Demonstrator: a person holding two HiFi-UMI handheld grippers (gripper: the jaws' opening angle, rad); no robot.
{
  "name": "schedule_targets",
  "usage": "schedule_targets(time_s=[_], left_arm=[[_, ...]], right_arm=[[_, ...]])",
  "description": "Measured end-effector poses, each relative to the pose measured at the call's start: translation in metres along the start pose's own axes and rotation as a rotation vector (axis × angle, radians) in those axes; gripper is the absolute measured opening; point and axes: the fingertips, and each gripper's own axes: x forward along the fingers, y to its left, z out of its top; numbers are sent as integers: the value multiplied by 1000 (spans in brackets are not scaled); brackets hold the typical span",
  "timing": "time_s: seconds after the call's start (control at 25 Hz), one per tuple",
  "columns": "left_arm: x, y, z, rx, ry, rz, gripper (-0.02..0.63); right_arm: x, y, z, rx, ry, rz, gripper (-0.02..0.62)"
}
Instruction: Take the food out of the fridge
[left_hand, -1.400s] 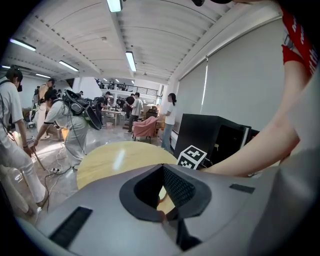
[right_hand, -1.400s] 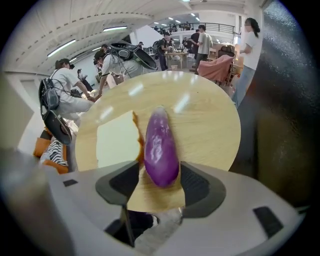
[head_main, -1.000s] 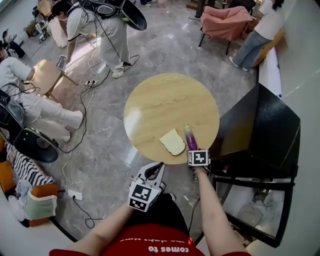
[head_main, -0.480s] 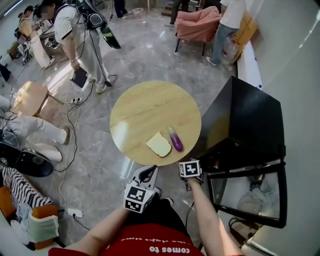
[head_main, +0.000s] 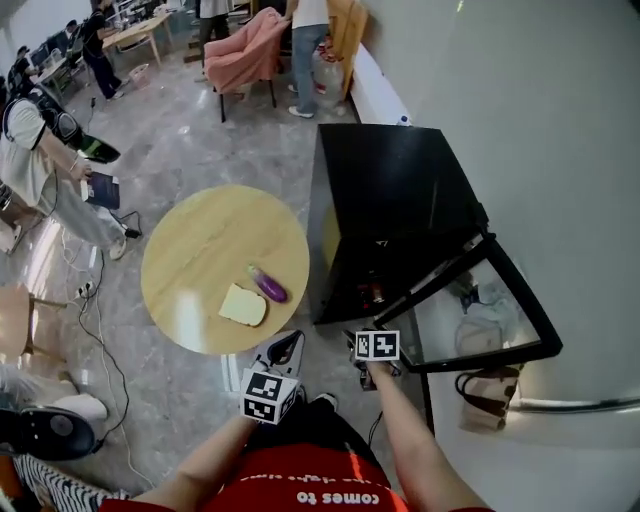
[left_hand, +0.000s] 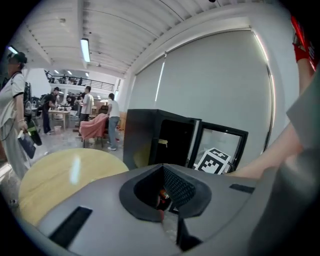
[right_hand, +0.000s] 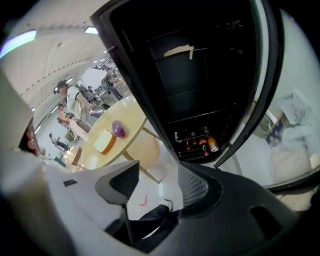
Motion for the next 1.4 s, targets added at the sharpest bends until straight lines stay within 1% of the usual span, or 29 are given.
schedule_targets(time_s=[0.12, 0.24, 0.28, 0.32, 0.48, 0.52, 0.64, 0.72, 0.8, 0.96, 1.04, 1.12, 1.2, 1.28, 1.4], left_arm=[[15, -31, 3, 25, 8, -76, 9], [30, -59, 4, 72, 26, -179, 9], [34, -68, 4, 84, 31, -207, 9], [38, -76, 4, 94, 36, -230, 9], [57, -109, 3, 114, 54, -302, 9], [60, -117, 2, 119, 59, -317, 9], [67, -133, 2, 133, 64, -351, 8], [71, -139, 1, 133, 68, -365, 9], [73, -143, 0, 136, 74, -371, 8], [74, -145, 3, 134, 80, -374, 9], [75, -147, 8, 163, 67, -369, 9], [75, -147, 12, 215, 47, -357, 9], [77, -145, 14, 238, 36, -341, 9], [80, -140, 13, 234, 40, -325, 9], [86, -136, 19, 221, 40, -306, 9]], right_arm=[[-23, -19, -7, 68, -35, -3, 241], [-46, -32, -14, 187, -108, 0, 241], [-53, -34, -16, 229, -133, 13, 241], [-60, -34, -16, 275, -157, 41, 241], [-86, -29, -8, 486, -274, 231, 241], [-91, -29, -6, 520, -299, 261, 241], [-103, -31, -7, 584, -355, 314, 241], [-107, -32, -10, 650, -393, 369, 241], [-110, -32, -9, 712, -432, 442, 241], [-117, -21, 5, 777, -500, 624, 241], [-122, -17, 19, 808, -549, 723, 241], [-125, -15, 31, 847, -591, 797, 241], [-123, -11, 41, 882, -610, 850, 241], [-120, -7, 52, 895, -620, 894, 241], [-113, -5, 69, 867, -621, 910, 241]])
